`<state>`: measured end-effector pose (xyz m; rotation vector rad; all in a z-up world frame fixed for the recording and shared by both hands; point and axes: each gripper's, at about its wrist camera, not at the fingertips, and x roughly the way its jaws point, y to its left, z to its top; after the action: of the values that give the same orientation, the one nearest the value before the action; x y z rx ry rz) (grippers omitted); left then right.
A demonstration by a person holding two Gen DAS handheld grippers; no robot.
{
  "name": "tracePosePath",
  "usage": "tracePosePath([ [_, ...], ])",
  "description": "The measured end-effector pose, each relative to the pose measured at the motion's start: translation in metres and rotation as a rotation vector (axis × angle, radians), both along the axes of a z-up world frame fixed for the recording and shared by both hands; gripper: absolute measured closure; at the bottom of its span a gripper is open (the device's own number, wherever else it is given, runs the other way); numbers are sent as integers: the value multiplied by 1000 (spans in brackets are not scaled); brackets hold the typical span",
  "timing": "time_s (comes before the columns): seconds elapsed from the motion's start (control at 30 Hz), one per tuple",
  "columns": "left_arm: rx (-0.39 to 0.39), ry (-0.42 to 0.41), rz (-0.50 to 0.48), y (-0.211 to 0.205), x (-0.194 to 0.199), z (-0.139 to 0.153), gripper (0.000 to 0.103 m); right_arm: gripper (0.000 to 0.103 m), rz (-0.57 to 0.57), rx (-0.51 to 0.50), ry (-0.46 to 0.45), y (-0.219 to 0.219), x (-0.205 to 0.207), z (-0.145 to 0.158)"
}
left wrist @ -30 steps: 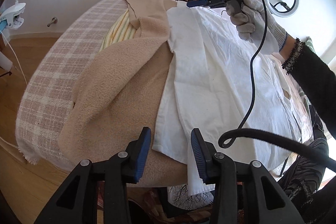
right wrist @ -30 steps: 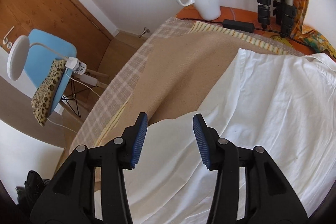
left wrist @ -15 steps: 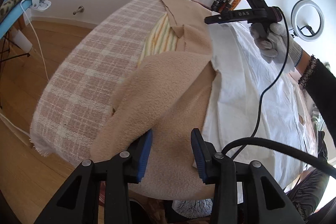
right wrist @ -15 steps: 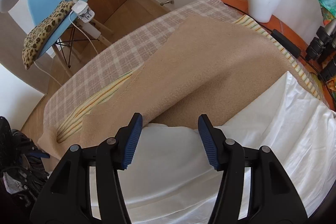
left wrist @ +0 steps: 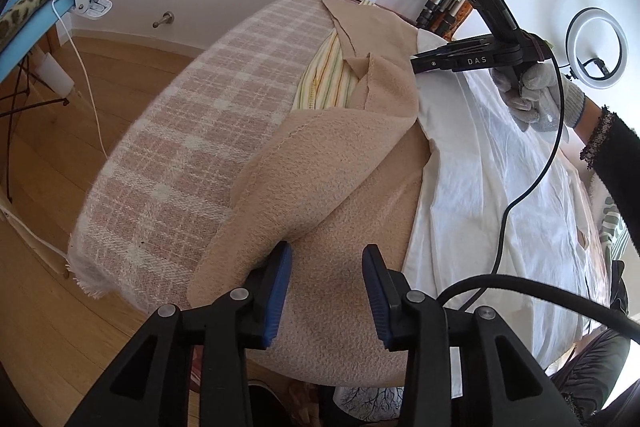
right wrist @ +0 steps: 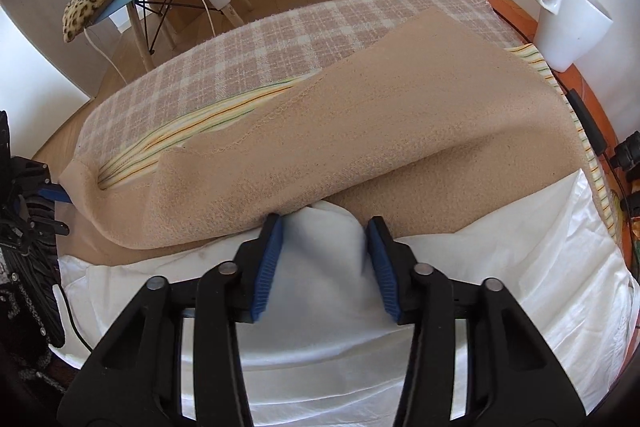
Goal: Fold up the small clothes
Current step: 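Fold the gripped edge inward with the right gripper while the left gripper grasps the collar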
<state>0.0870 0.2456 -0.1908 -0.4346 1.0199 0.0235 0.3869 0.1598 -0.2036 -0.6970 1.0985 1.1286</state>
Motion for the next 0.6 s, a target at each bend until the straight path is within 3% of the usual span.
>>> tracePosePath([
  [0.1,-9,-2,3,0,0,1,65,94,-25,13,-63,-5,-7,8],
  [0.3,-95,-49,-40,-5,-6,8,64,98,-136,123,-94,-19,7,36],
  [0.4,-120,-59,-121,-20,-6,12,61,98,-159,105,-103,-16,11,28],
  [0.57,-6,-11,-238,-52,1,4,62,98,-155,72,-90,-7,5,16],
  [0.6,-3,-20,-249,-54,1,5,69,98,-162,76,-89,-7,6,18],
])
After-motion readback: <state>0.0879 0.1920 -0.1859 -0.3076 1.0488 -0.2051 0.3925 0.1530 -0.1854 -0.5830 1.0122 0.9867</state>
